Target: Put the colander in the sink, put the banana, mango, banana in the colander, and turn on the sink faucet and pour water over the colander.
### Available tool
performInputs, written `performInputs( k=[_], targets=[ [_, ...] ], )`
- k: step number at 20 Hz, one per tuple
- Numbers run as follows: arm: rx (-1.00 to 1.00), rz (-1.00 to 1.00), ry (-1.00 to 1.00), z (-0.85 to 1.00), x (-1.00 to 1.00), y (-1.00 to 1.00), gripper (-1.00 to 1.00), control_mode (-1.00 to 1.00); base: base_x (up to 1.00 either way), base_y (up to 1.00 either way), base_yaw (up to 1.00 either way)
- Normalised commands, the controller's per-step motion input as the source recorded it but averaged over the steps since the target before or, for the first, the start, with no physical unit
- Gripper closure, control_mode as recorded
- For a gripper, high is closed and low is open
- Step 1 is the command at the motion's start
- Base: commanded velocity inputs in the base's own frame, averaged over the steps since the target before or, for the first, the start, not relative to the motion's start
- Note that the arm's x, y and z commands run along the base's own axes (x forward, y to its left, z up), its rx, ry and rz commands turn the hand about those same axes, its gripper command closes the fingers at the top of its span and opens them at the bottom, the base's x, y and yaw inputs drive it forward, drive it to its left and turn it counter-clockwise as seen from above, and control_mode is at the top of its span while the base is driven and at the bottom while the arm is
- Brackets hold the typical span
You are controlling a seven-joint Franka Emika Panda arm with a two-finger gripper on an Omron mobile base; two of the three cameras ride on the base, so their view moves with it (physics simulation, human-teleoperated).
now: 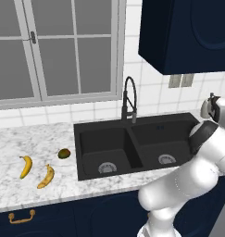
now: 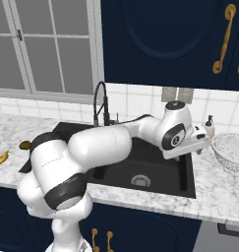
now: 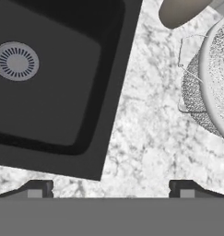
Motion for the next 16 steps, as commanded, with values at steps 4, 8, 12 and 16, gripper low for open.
performInputs(
  k=[4, 8, 12, 16],
  targets=[
    [0.0, 0.01, -0.04, -0.06, 0.28, -0.52, -1.0, -1.0, 0.0, 0.0, 0.0],
    [0.0, 0.02, -0.01, -0.17, 0.31, -0.35, -1.0, -1.0, 0.0, 0.0, 0.0],
    [0.0, 0.01, 0.0, -0.14, 0.35, -0.31, -1.0, -1.0, 0.0, 0.0, 0.0],
    [0.0, 0.02, 0.0, 0.0, 0.27, -0.3, -1.0, -1.0, 0.0, 0.0, 0.0]
  ],
)
